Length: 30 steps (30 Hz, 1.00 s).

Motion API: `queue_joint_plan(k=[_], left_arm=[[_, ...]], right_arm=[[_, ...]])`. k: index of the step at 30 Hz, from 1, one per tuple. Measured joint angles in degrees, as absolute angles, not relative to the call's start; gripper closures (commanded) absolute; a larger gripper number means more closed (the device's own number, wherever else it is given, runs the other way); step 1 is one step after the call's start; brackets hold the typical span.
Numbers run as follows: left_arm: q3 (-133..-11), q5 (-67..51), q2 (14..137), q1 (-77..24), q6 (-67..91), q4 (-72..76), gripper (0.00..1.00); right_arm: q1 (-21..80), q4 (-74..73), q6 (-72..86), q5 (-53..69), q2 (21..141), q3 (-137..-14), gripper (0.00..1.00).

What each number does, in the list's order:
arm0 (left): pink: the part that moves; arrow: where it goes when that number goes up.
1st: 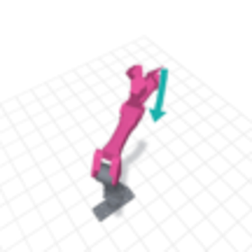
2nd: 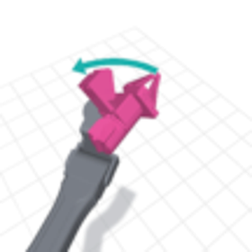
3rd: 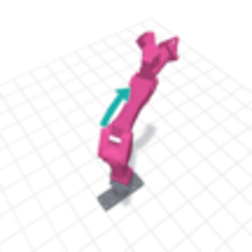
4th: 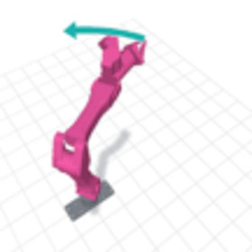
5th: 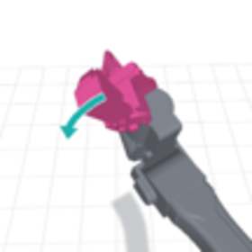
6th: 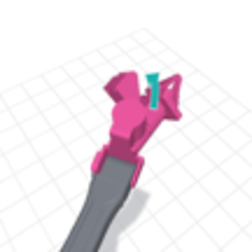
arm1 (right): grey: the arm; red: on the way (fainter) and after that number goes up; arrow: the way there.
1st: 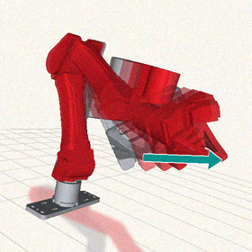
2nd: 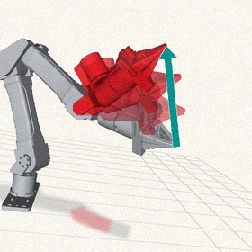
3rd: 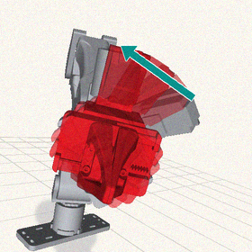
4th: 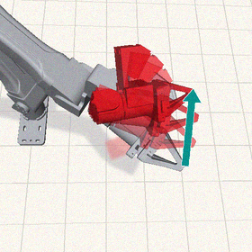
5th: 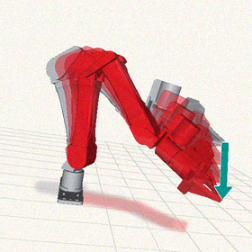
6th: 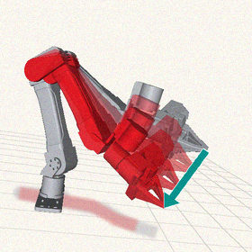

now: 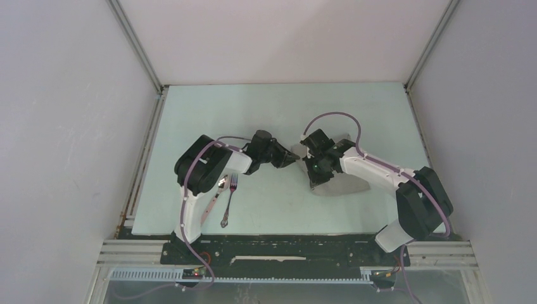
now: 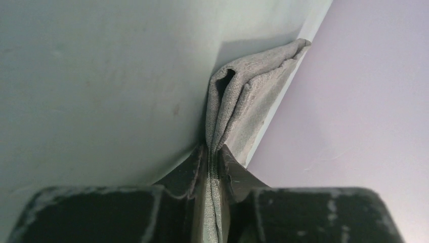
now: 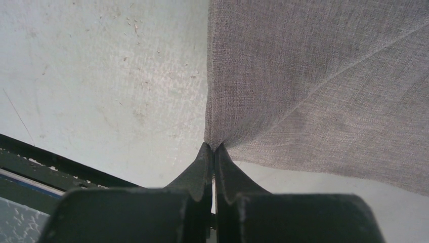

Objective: Fold the napkin into a case and place the utensils inside
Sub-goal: Turn over the upper triangle folded napkin at the center of the board.

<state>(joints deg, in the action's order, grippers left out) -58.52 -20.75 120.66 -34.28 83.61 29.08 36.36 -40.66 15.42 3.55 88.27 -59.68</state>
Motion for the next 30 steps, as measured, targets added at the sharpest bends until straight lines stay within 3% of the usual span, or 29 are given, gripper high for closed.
queue_joint_plan(k=[3, 8, 15, 21, 25, 30], left_arm=[[-58.63, -20.03, 120.38, -34.26, 82.06, 27.29, 1.0], [-58.11, -19.29, 114.69, -33.23, 78.5, 21.82, 1.0], [-52.31, -15.99, 87.94, -30.46, 70.48, 5.08, 1.0], [-58.39, -5.08, 70.96, -31.79, 62.81, -13.04, 1.0], [-65.89, 0.34, 71.57, -34.76, 59.92, -18.48, 1.0], [-76.42, 2.92, 88.79, -39.9, 57.8, -22.83, 1.0]], right_arm=[[36.6, -40.21, 15.31, 3.68, 88.27, -59.68, 1.0], [39.38, -39.24, 15.77, 5.23, 88.09, -59.64, 1.0], [48.58, -33.12, 19.77, 12.82, 85.06, -61.25, 1.0], [48.88, -24.8, 25.21, 24.86, 75.4, -61.43, 1.0], [41.28, -13.08, 30.5, 36.12, 68.1, -53.63, 1.0], [28.34, -0.21, 35.86, 46.78, 67.96, -36.6, 1.0]])
